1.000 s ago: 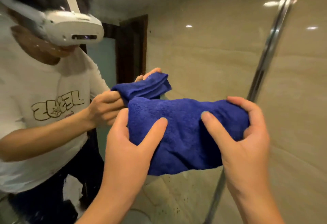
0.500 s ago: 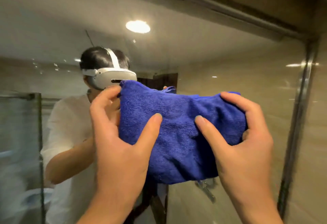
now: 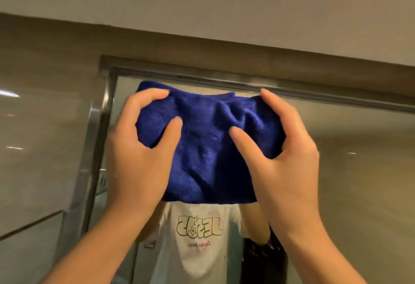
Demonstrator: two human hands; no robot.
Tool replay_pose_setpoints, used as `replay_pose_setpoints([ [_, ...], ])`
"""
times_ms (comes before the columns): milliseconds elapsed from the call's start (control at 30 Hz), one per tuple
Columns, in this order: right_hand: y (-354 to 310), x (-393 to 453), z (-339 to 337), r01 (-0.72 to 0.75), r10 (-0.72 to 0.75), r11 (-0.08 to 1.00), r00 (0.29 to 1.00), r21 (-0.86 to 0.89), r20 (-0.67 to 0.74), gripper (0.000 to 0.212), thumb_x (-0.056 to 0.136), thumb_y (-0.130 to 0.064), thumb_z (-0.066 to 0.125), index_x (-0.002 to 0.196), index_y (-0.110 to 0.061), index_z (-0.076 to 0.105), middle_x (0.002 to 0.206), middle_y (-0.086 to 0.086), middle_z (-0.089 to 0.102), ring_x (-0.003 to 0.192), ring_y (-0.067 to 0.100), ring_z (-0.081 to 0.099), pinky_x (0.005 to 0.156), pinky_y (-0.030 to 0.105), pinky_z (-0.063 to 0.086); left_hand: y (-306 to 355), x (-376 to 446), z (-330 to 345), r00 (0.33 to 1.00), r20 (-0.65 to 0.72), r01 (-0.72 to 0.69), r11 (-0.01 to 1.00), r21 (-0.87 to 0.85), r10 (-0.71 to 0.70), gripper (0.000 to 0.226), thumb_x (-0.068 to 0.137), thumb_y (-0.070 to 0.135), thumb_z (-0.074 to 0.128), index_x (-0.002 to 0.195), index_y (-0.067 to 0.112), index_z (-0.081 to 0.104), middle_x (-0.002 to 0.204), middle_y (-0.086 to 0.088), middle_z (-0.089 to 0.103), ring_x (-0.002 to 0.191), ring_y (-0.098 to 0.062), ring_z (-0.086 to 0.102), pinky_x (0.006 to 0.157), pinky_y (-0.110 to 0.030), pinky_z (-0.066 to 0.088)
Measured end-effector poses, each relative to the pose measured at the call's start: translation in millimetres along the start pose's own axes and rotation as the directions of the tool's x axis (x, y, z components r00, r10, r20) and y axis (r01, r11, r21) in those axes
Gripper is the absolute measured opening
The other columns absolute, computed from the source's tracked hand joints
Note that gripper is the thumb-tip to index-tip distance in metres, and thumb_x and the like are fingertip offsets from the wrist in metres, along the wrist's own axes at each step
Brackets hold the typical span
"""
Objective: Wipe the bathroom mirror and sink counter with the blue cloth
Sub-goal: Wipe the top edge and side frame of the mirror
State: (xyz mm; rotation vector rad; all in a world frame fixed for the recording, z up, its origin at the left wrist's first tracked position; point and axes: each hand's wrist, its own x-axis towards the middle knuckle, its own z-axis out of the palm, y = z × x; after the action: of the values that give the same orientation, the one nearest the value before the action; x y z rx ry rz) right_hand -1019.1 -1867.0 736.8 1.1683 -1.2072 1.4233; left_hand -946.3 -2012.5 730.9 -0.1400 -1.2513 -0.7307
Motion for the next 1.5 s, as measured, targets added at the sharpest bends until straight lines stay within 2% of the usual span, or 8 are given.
replay_pose_setpoints([
  [267,-25.2,26.8,78.4,0.027,-0.029,0.999,0.986,0.017,0.163,0.057,0.087,-0.013,0.071,0.137,-0.027,0.049,0.104,-0.036,0.052,0.099,-0.024,0.049,0.082,-0.001,0.041,-25.9,55.0,-53.0,0.995,-0.085,-0.056,0.997,0.059,0.061,0.041,0.087,0.014,0.071,0.118,0.038,0.061,0.107,0.031,0.064,0.103,0.009,0.060,0.084,-0.007,0.045],
  [400,-36.7,47.3,115.3,0.090,-0.051,0.982,0.973,-0.166,0.226,0.057,0.090,-0.021,0.067,0.140,-0.033,0.042,0.117,-0.023,0.054,0.102,-0.005,0.052,0.088,0.017,0.047,-45.7,87.5,-64.5,0.990,-0.134,-0.041,0.995,0.088,0.053,0.039,0.090,0.014,0.069,0.124,0.030,0.061,0.104,0.034,0.060,0.100,0.014,0.058,0.082,-0.005,0.046],
  [533,-35.0,65.7,145.1,0.202,-0.118,0.903,0.966,-0.380,0.231,0.054,0.093,-0.020,0.060,0.143,-0.027,0.040,0.134,0.002,0.051,0.101,0.026,0.059,0.076,0.033,0.047,-64.7,115.4,-58.1,0.992,-0.126,0.015,0.994,0.113,-0.001,0.038,0.089,0.016,0.071,0.124,0.028,0.062,0.102,0.030,0.058,0.090,0.022,0.055,0.076,0.002,0.041],
  [733,-15.0,70.0,154.0,0.153,0.028,0.776,0.961,-0.612,0.275,0.049,0.098,-0.036,0.050,0.144,-0.032,0.034,0.136,0.009,0.040,0.091,0.035,0.060,0.071,0.035,0.043,-84.6,132.0,-47.6,0.993,-0.079,-0.066,0.955,0.288,0.092,0.039,0.084,0.016,0.074,0.122,0.022,0.064,0.119,0.002,0.061,0.102,-0.007,0.055,0.082,0.000,0.035],
  [867,-7.6,79.7,146.4,0.205,-0.026,0.757,0.958,-0.620,0.285,0.041,0.097,-0.038,0.051,0.135,-0.029,0.039,0.124,0.007,0.051,0.087,0.034,0.061,0.064,0.035,0.044,-82.2,134.2,-38.8,0.987,-0.098,-0.084,0.921,0.380,0.130,0.037,0.083,0.022,0.075,0.118,0.023,0.066,0.118,-0.002,0.056,0.104,-0.018,0.057,0.083,-0.024,0.043],
  [967,-3.3,85.9,141.8,0.235,-0.052,0.748,0.953,-0.621,0.299,0.041,0.096,-0.038,0.053,0.133,-0.029,0.039,0.118,0.005,0.055,0.086,0.034,0.062,0.061,0.034,0.040,-81.1,134.5,-35.9,0.983,-0.104,-0.095,0.905,0.415,0.151,0.035,0.082,0.026,0.076,0.116,0.025,0.065,0.116,-0.002,0.058,0.103,-0.020,0.059,0.081,-0.031,0.047],
  [1267,3.2,91.0,141.3,0.336,-0.144,0.788,0.915,-0.516,0.377,0.040,0.095,-0.034,0.055,0.132,-0.026,0.043,0.109,0.006,0.058,0.086,0.036,0.062,0.059,0.033,0.033,-88.6,132.6,-38.8,0.971,-0.098,-0.148,0.867,0.475,0.219,0.035,0.084,0.031,0.073,0.116,0.023,0.064,0.105,0.012,0.053,0.095,-0.002,0.052,0.082,-0.024,0.045],
  [1500,1.8,93.8,140.0,0.327,-0.129,0.800,0.913,-0.504,0.388,0.039,0.094,-0.035,0.056,0.131,-0.030,0.044,0.108,0.003,0.059,0.090,0.032,0.061,0.063,0.032,0.034,-85.6,135.2,-40.8,0.971,-0.070,-0.164,0.849,0.501,0.229,0.033,0.082,0.031,0.075,0.113,0.024,0.064,0.108,0.003,0.059,0.098,-0.019,0.059,0.077,-0.036,0.049],
])
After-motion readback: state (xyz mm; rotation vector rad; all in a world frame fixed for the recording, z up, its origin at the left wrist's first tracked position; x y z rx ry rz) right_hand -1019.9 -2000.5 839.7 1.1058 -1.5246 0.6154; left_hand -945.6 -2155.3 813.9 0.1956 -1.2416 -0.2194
